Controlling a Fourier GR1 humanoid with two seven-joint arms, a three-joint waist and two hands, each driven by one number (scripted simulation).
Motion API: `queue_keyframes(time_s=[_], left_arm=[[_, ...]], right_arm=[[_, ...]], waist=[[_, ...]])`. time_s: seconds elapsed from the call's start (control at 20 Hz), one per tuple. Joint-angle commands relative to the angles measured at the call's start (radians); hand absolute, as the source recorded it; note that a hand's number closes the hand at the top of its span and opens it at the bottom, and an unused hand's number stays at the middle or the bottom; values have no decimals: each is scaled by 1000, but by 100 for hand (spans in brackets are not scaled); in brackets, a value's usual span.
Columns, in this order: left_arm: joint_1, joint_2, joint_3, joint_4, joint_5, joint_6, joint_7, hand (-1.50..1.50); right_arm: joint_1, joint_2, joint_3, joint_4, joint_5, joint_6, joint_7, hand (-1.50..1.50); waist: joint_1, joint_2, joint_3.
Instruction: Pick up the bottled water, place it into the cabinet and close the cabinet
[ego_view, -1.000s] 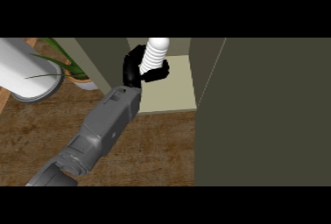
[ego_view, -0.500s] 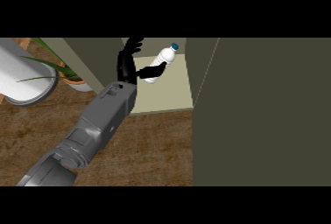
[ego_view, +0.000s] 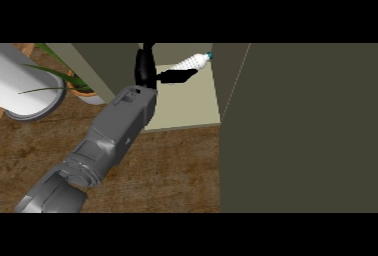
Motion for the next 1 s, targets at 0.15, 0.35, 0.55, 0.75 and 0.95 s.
queue_keyframes(time_s=[0.15, 0.35, 0.55, 0.75, 0.95], left_arm=[[-20, -6, 72, -80, 55, -138, -114, -150], [-13, -26, 86, -87, 59, -241, -143, -150], [47, -33, 94, -104, 53, -265, -172, -150], [89, -51, 62, -175, 81, -223, -173, -150], [169, -51, 5, -297, 106, -235, -133, -150]], right_arm=[[49, 2, 40, -110, -42, 1, 61, -150], [4, -10, -9, -57, -84, 8, 52, -150], [27, -5, -27, -82, -103, 5, 63, -150], [65, 5, 14, -112, -75, 16, 57, -150], [37, 14, 16, -112, -62, -14, 94, -150]], waist=[[16, -8, -1], [39, -14, 1], [69, -28, 2], [55, -32, 2], [74, -38, 2]])
